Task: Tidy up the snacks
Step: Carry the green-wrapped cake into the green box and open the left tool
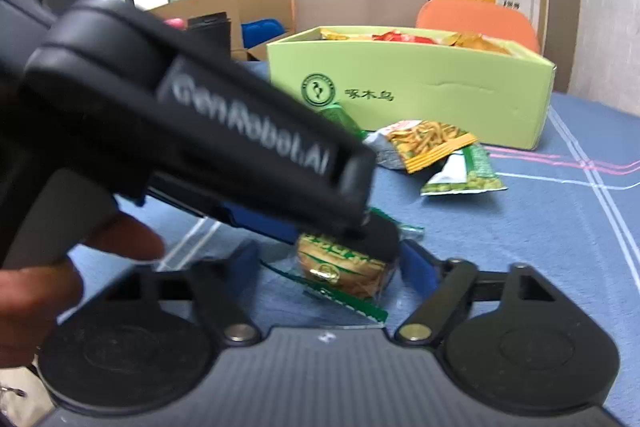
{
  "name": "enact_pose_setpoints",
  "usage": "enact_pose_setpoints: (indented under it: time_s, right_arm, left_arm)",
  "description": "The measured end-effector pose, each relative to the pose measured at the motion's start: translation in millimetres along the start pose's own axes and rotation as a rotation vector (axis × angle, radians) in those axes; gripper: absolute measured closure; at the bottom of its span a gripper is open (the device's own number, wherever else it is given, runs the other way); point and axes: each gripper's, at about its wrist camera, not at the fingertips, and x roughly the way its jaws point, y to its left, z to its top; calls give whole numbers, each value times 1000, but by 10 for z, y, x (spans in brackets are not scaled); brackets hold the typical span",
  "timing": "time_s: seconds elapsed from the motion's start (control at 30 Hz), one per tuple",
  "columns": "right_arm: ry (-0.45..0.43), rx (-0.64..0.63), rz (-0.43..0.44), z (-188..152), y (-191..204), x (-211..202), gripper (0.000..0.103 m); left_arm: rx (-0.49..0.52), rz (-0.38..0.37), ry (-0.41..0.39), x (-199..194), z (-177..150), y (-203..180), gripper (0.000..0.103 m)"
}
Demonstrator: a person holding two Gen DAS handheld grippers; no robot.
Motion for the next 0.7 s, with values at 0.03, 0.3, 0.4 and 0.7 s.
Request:
enact_pose_setpoints:
  time_s: [0.03,0.3,0.4,0.7]
  right_arm:
    - [0,13,3,0,-28,-13,28]
    - [-78,-7,-11,439,-166,-103,30]
    - [-125,-41,-8,781,-203,-34,29]
    - [-196,-152,44,1877,-230,827,29]
  left_arm:
    - [-22,4,-7,-6,-11,18,96]
    - [-64,-57,-114,-226,311,-57,103]
    - [-43,-57,-182,-346,583,-106,103]
    - [-64,22,-326,-430,1742,225,103]
